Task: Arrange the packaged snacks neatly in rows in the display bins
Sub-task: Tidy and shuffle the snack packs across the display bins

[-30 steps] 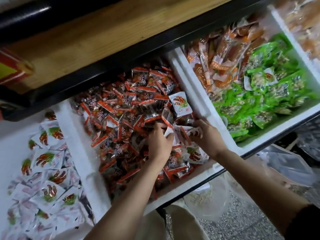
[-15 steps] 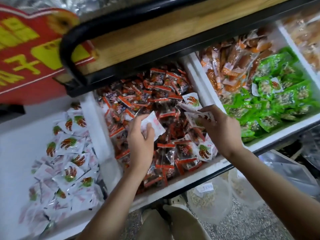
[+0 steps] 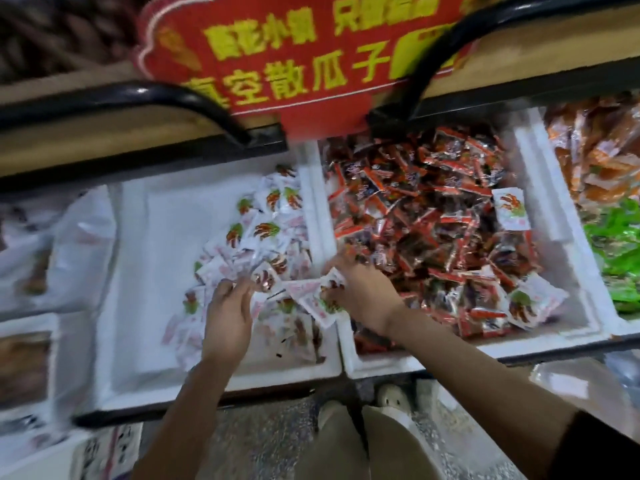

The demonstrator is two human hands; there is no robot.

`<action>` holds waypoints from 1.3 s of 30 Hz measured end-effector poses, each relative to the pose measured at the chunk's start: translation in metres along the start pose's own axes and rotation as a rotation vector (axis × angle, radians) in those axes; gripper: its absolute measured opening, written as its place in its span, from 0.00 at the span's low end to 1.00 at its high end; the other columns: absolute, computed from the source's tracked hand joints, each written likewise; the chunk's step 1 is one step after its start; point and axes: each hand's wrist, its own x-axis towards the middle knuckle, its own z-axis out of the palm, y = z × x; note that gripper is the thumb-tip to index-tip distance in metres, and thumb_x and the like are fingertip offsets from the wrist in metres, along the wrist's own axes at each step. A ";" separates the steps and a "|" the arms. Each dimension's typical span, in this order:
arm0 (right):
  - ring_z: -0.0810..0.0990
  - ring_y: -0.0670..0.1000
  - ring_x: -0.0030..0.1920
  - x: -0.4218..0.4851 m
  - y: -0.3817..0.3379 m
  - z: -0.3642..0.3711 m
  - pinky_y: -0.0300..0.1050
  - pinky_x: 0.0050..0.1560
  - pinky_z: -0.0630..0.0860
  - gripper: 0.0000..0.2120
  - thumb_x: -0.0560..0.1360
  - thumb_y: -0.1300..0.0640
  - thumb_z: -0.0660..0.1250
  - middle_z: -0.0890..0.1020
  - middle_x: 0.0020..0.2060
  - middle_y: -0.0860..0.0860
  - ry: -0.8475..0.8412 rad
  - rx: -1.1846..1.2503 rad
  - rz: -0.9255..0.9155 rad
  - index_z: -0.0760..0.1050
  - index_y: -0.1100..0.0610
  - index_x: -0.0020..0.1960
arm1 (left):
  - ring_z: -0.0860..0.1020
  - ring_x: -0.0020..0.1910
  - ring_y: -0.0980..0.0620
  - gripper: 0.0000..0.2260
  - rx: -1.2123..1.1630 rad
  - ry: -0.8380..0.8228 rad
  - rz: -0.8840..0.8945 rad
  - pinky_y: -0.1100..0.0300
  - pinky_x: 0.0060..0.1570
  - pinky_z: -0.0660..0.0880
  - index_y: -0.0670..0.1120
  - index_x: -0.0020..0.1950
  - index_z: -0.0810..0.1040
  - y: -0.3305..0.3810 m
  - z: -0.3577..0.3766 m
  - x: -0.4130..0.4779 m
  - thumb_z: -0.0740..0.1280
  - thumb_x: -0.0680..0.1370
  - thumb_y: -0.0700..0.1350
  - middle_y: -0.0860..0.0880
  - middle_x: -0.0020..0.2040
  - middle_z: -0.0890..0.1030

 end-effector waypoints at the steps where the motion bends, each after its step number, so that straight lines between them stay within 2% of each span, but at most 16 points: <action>1: 0.78 0.55 0.40 0.008 -0.009 0.009 0.47 0.37 0.73 0.14 0.76 0.54 0.64 0.78 0.42 0.53 -0.030 0.008 -0.014 0.67 0.52 0.60 | 0.74 0.46 0.41 0.10 0.018 -0.022 -0.019 0.57 0.45 0.67 0.42 0.50 0.79 -0.010 -0.004 0.001 0.59 0.80 0.35 0.41 0.47 0.75; 4: 0.79 0.55 0.48 0.023 -0.033 0.029 0.48 0.43 0.76 0.18 0.77 0.59 0.62 0.75 0.57 0.56 -0.051 0.152 -0.061 0.62 0.53 0.66 | 0.74 0.51 0.40 0.10 0.066 -0.036 -0.065 0.57 0.48 0.66 0.41 0.52 0.80 -0.027 -0.010 0.005 0.59 0.80 0.34 0.39 0.52 0.75; 7: 0.73 0.55 0.61 0.019 -0.039 0.034 0.46 0.56 0.72 0.25 0.78 0.60 0.61 0.67 0.67 0.55 0.005 0.176 -0.058 0.56 0.56 0.72 | 0.73 0.54 0.41 0.12 0.048 0.061 -0.080 0.56 0.53 0.67 0.38 0.56 0.78 -0.025 -0.013 0.007 0.59 0.77 0.31 0.39 0.55 0.73; 9: 0.74 0.55 0.59 0.005 -0.030 0.033 0.48 0.54 0.74 0.21 0.78 0.60 0.61 0.69 0.64 0.54 0.140 0.126 -0.056 0.60 0.57 0.70 | 0.73 0.52 0.43 0.12 0.014 0.114 -0.037 0.54 0.52 0.68 0.39 0.56 0.77 -0.012 -0.011 0.007 0.60 0.76 0.31 0.40 0.54 0.73; 11: 0.76 0.50 0.50 -0.014 -0.007 0.027 0.44 0.42 0.73 0.14 0.78 0.59 0.62 0.74 0.55 0.52 0.327 0.067 -0.047 0.67 0.57 0.63 | 0.73 0.50 0.44 0.10 0.023 0.115 0.051 0.53 0.49 0.69 0.39 0.54 0.77 0.005 -0.004 0.007 0.59 0.76 0.35 0.41 0.51 0.75; 13: 0.75 0.48 0.42 -0.038 0.023 0.013 0.42 0.36 0.71 0.10 0.78 0.58 0.63 0.75 0.49 0.52 0.451 0.011 -0.002 0.69 0.58 0.58 | 0.74 0.48 0.43 0.11 0.072 0.063 0.169 0.50 0.47 0.73 0.40 0.52 0.76 0.027 0.009 0.007 0.57 0.75 0.39 0.42 0.49 0.75; 15: 0.75 0.52 0.41 -0.063 0.060 -0.008 0.46 0.37 0.72 0.07 0.77 0.59 0.63 0.75 0.44 0.53 0.535 -0.043 0.088 0.71 0.60 0.53 | 0.73 0.51 0.43 0.09 0.094 -0.020 0.241 0.47 0.49 0.73 0.41 0.53 0.77 0.052 0.025 0.004 0.62 0.74 0.37 0.43 0.50 0.75; 17: 0.74 0.58 0.44 -0.087 0.103 -0.029 0.49 0.42 0.70 0.06 0.76 0.60 0.64 0.74 0.43 0.55 0.585 -0.099 0.221 0.72 0.61 0.51 | 0.71 0.55 0.45 0.09 0.093 -0.104 0.301 0.47 0.55 0.71 0.43 0.53 0.76 0.082 0.040 0.001 0.65 0.74 0.37 0.45 0.52 0.74; 19: 0.74 0.63 0.51 -0.108 0.144 -0.049 0.52 0.46 0.70 0.09 0.75 0.62 0.66 0.75 0.48 0.60 0.569 -0.133 0.414 0.72 0.63 0.53 | 0.68 0.59 0.45 0.09 0.105 -0.197 0.360 0.49 0.62 0.67 0.44 0.57 0.74 0.112 0.057 0.002 0.62 0.77 0.41 0.46 0.57 0.72; 21: 0.73 0.65 0.56 -0.120 0.178 -0.066 0.57 0.51 0.71 0.15 0.74 0.63 0.67 0.75 0.53 0.63 0.506 -0.120 0.522 0.71 0.64 0.58 | 0.67 0.61 0.47 0.10 0.090 -0.265 0.417 0.50 0.63 0.66 0.44 0.60 0.73 0.141 0.075 0.006 0.60 0.79 0.42 0.46 0.59 0.70; 24: 0.70 0.62 0.63 -0.127 0.210 -0.085 0.53 0.58 0.67 0.23 0.74 0.59 0.68 0.72 0.61 0.61 0.412 -0.072 0.604 0.67 0.62 0.66 | 0.67 0.61 0.48 0.11 0.076 -0.316 0.500 0.52 0.64 0.65 0.45 0.60 0.73 0.185 0.104 0.014 0.60 0.79 0.42 0.48 0.58 0.70; 27: 0.68 0.60 0.66 -0.125 0.232 -0.092 0.48 0.60 0.64 0.29 0.73 0.60 0.69 0.70 0.65 0.60 0.348 -0.026 0.616 0.62 0.60 0.71 | 0.66 0.63 0.50 0.14 0.087 -0.420 0.546 0.54 0.65 0.65 0.47 0.66 0.69 0.228 0.135 0.025 0.58 0.81 0.46 0.49 0.62 0.68; 30: 0.66 0.58 0.66 -0.120 0.244 -0.094 0.47 0.61 0.63 0.34 0.72 0.50 0.70 0.70 0.67 0.57 0.244 -0.132 0.600 0.60 0.58 0.73 | 0.66 0.65 0.51 0.16 0.094 -0.545 0.562 0.54 0.63 0.66 0.48 0.68 0.67 0.263 0.167 0.033 0.58 0.81 0.49 0.51 0.66 0.67; 34: 0.70 0.57 0.64 -0.118 0.259 -0.098 0.47 0.59 0.67 0.30 0.70 0.41 0.69 0.76 0.62 0.55 0.202 -0.255 0.554 0.69 0.56 0.66 | 0.67 0.65 0.51 0.17 0.127 -0.663 0.617 0.54 0.65 0.63 0.49 0.69 0.68 0.280 0.201 0.023 0.61 0.80 0.49 0.52 0.66 0.67; 36: 0.72 0.56 0.62 -0.120 0.261 -0.098 0.46 0.57 0.68 0.28 0.71 0.41 0.68 0.77 0.60 0.55 0.196 -0.257 0.526 0.71 0.55 0.65 | 0.69 0.63 0.52 0.17 0.115 -0.671 0.601 0.55 0.62 0.67 0.49 0.68 0.70 0.277 0.210 0.017 0.63 0.79 0.47 0.53 0.66 0.67; 39: 0.75 0.57 0.60 -0.124 0.256 -0.095 0.47 0.52 0.69 0.29 0.72 0.41 0.67 0.78 0.59 0.55 0.209 -0.150 0.528 0.66 0.55 0.67 | 0.73 0.58 0.54 0.16 0.070 -0.614 0.557 0.59 0.58 0.71 0.48 0.66 0.72 0.275 0.213 0.010 0.65 0.79 0.46 0.53 0.64 0.69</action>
